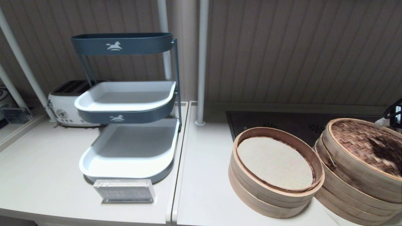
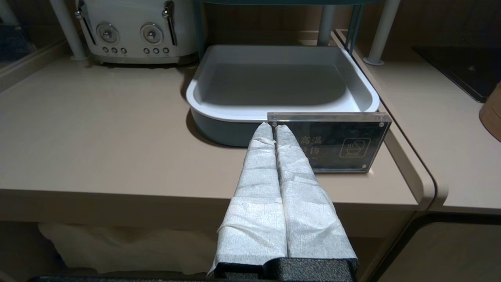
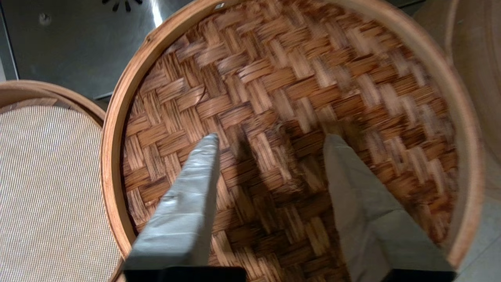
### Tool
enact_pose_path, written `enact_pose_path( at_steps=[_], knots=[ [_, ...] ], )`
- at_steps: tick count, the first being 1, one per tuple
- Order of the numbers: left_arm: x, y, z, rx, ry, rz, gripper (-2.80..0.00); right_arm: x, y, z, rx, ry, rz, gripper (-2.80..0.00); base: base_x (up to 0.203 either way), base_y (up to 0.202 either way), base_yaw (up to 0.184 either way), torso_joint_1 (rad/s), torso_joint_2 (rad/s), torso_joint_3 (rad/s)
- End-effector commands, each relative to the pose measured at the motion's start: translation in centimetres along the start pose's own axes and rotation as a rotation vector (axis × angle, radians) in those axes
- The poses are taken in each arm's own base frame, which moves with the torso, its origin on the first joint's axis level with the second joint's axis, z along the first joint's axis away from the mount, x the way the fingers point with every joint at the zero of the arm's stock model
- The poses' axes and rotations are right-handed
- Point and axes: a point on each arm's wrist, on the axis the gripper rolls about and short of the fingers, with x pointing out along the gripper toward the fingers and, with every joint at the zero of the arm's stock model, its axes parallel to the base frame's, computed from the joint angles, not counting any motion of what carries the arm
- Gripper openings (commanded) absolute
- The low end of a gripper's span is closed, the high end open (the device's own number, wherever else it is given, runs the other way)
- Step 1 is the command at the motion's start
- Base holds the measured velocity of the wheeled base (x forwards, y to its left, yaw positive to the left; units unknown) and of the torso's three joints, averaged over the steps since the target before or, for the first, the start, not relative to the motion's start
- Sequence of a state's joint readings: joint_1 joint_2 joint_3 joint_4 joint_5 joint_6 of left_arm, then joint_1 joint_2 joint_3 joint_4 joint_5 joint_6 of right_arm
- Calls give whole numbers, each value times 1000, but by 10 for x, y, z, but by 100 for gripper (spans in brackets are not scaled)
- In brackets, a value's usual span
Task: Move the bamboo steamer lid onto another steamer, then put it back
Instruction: Pick up the steamer
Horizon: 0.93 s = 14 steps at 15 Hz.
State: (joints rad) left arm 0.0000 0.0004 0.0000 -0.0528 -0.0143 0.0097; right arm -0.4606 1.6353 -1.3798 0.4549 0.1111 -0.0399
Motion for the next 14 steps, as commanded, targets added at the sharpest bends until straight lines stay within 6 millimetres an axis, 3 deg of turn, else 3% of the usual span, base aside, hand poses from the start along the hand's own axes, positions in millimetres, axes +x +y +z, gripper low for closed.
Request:
enact_pose_path(
  at_steps=[1,6,14],
  knots=[
    [2,0,-8,-1,24,0,-280,12,-1,-3,6,37,2,0,0,0,0,0,0,0],
    [2,0,-8,1,24,0,-280,35,-9,-12,27,111,-7,0,0,0,0,0,0,0],
    [1,0,-8,0,23,-1,-280,38,-9,-14,27,124,-5,0,0,0,0,0,0,0]
  ],
)
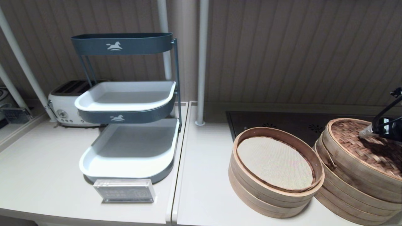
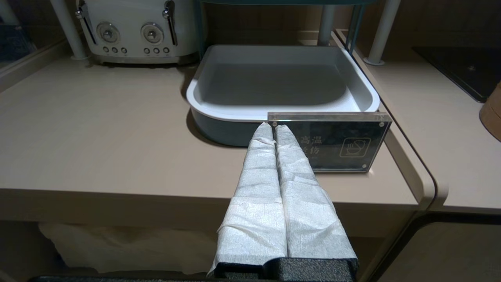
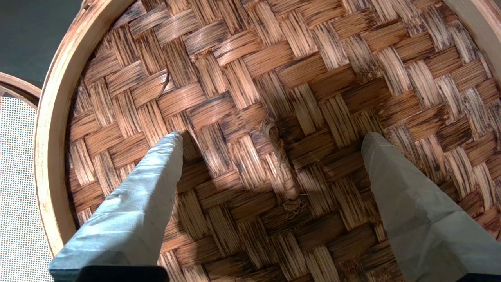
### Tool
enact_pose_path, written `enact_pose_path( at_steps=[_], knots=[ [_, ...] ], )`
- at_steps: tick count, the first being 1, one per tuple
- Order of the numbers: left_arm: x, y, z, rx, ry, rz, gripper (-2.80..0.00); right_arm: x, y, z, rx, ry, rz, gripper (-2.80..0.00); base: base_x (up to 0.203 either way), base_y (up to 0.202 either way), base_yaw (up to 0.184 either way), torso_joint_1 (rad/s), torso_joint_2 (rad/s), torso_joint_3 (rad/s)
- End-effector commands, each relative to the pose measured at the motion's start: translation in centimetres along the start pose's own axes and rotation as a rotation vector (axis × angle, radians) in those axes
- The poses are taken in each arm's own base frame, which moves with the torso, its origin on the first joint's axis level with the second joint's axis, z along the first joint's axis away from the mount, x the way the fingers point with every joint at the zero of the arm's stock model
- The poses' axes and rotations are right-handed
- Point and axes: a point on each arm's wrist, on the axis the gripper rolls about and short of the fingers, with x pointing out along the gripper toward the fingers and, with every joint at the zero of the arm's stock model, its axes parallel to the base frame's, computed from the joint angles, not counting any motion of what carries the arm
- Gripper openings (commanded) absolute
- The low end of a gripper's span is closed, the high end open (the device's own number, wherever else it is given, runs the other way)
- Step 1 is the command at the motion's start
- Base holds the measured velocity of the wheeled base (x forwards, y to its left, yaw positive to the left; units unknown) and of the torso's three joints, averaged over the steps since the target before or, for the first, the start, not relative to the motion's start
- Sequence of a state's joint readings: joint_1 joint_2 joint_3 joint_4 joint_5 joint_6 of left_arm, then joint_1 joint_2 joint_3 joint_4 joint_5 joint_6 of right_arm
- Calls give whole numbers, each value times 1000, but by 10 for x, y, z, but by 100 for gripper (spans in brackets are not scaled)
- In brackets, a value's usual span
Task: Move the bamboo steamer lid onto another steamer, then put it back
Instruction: Pick up the steamer
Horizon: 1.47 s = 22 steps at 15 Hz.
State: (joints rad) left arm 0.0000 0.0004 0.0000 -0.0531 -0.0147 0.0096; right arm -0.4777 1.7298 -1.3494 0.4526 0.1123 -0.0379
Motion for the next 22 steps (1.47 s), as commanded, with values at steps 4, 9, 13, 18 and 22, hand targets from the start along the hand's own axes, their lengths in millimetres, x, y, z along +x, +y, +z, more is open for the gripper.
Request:
enact_pose_path(
  at_steps=[4,9,13,18,22],
  knots=[
    [2,0,-8,0,25,0,-280,-3,0,-4,0,9,1,0,0,0,0,0,0,0],
    [2,0,-8,1,25,1,-280,-2,-1,-5,3,13,5,-280,0,0,0,0,0,0],
    [2,0,-8,0,25,0,-280,-1,0,-7,2,20,6,-280,0,0,0,0,0,0],
    [1,0,-8,0,24,0,-280,0,0,-10,3,30,15,-280,0,0,0,0,0,0],
    [2,0,-8,1,25,1,-280,-13,1,-4,0,-17,21,-280,0,0,0,0,0,0]
  ],
)
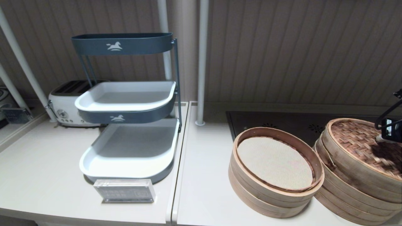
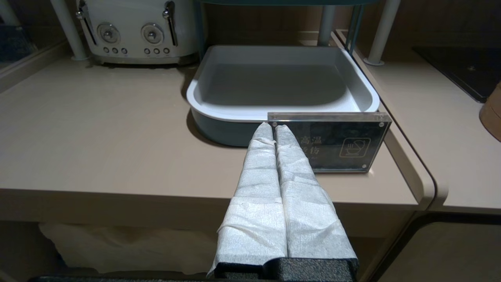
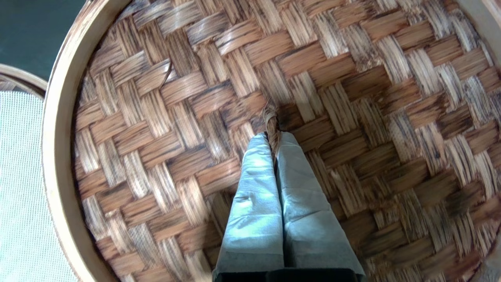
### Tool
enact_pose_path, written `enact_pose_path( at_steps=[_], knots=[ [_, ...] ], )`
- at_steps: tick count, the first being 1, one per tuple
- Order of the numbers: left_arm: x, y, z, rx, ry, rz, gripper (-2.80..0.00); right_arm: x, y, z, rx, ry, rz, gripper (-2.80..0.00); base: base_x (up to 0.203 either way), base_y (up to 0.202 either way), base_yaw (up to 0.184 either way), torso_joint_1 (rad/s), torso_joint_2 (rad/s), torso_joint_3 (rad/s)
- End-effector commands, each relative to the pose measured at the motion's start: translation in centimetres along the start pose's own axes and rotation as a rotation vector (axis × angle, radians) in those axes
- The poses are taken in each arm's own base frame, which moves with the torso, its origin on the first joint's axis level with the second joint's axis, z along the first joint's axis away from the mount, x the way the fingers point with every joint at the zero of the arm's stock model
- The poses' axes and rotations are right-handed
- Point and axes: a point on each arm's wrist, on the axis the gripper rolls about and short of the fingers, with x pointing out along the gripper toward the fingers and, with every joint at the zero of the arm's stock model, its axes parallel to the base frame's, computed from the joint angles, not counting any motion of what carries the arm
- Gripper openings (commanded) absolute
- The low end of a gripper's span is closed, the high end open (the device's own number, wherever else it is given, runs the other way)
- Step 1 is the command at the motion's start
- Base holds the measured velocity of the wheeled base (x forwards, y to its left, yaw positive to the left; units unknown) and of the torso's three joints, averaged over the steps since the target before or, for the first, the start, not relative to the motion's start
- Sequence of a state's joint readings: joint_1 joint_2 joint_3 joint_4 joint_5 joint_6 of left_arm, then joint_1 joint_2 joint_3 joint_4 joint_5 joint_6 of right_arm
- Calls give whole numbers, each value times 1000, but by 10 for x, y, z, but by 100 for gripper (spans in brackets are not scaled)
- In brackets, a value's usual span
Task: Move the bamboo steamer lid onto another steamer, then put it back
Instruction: Pick up the steamer, then put the steamer
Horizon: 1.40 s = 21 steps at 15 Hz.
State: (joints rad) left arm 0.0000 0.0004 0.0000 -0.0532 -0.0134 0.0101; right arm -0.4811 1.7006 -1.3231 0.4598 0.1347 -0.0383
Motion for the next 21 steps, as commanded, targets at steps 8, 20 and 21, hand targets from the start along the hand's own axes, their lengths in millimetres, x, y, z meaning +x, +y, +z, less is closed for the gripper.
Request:
enact_pose_path(
  at_steps=[8,20,21],
  knots=[
    [1,0,-8,0,24,-2,-280,-24,5,15,-24,-96,1,-280,0,0,0,0,0,0],
    [2,0,-8,-1,25,-1,-280,-40,62,22,-147,-93,135,-280,0,0,0,0,0,0],
    [1,0,-8,-1,24,-1,-280,-40,67,22,-159,-94,148,-280,0,0,0,0,0,0]
  ],
)
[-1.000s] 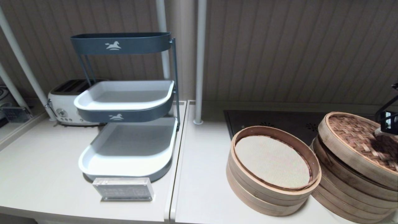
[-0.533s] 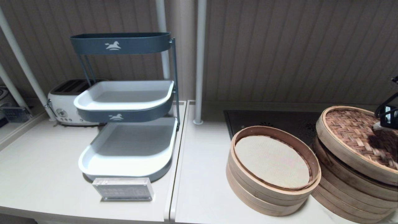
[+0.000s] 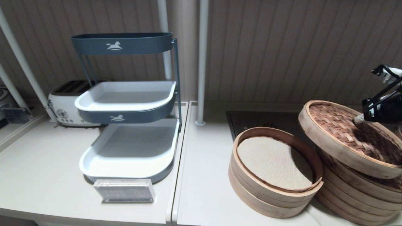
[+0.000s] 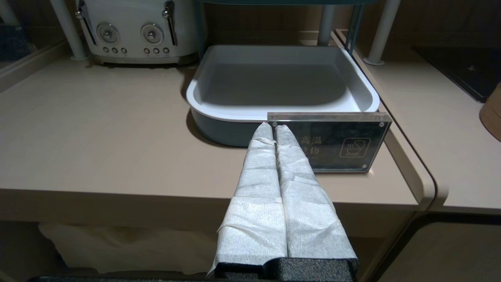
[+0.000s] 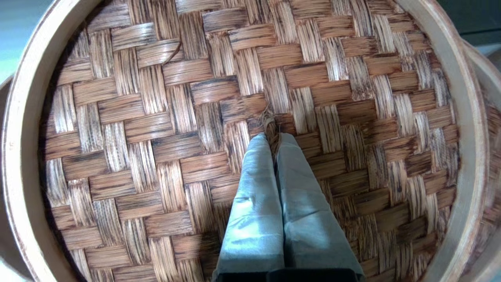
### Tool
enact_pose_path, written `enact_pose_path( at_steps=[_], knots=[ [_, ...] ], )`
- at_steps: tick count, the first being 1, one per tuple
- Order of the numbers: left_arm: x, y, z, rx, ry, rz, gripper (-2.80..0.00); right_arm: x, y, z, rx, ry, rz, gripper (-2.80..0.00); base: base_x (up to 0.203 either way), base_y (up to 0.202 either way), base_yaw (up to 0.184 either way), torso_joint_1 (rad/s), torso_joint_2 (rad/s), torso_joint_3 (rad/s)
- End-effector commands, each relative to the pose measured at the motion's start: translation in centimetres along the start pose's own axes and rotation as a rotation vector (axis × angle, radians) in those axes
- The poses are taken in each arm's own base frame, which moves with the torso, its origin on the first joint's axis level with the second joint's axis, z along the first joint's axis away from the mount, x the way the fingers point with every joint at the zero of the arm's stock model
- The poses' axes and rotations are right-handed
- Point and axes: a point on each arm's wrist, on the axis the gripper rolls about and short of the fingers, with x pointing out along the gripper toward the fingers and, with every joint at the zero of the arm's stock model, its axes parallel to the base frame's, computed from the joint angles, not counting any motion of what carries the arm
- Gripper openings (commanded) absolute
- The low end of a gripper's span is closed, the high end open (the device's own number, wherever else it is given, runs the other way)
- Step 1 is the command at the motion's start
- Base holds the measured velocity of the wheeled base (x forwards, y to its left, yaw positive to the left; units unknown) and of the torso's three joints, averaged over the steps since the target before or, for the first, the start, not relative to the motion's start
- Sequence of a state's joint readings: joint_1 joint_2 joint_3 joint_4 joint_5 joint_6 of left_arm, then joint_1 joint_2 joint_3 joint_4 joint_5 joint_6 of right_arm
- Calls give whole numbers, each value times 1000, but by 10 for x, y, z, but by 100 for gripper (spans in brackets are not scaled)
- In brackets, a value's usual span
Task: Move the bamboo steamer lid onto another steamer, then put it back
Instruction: Put the steamer
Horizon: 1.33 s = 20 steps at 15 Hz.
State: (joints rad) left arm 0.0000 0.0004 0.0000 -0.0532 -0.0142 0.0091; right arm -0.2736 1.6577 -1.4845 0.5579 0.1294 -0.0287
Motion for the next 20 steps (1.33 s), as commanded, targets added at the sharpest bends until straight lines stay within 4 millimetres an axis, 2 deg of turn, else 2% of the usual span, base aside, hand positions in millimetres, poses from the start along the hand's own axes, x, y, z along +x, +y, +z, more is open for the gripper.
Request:
enact_pose_path(
  at_steps=[1,8,14,20],
  knots=[
    [1,0,-8,0,24,0,-280,-1,9,2,-19,-6,23,-280,0,0,0,0,0,0],
    [2,0,-8,1,25,-1,-280,-6,59,5,-98,16,65,-280,0,0,0,0,0,0],
    [1,0,-8,0,24,-1,-280,-4,95,0,-160,28,117,-280,0,0,0,0,0,0],
    [2,0,-8,1,25,0,-280,9,132,-9,-231,60,121,-280,0,0,0,0,0,0]
  ],
)
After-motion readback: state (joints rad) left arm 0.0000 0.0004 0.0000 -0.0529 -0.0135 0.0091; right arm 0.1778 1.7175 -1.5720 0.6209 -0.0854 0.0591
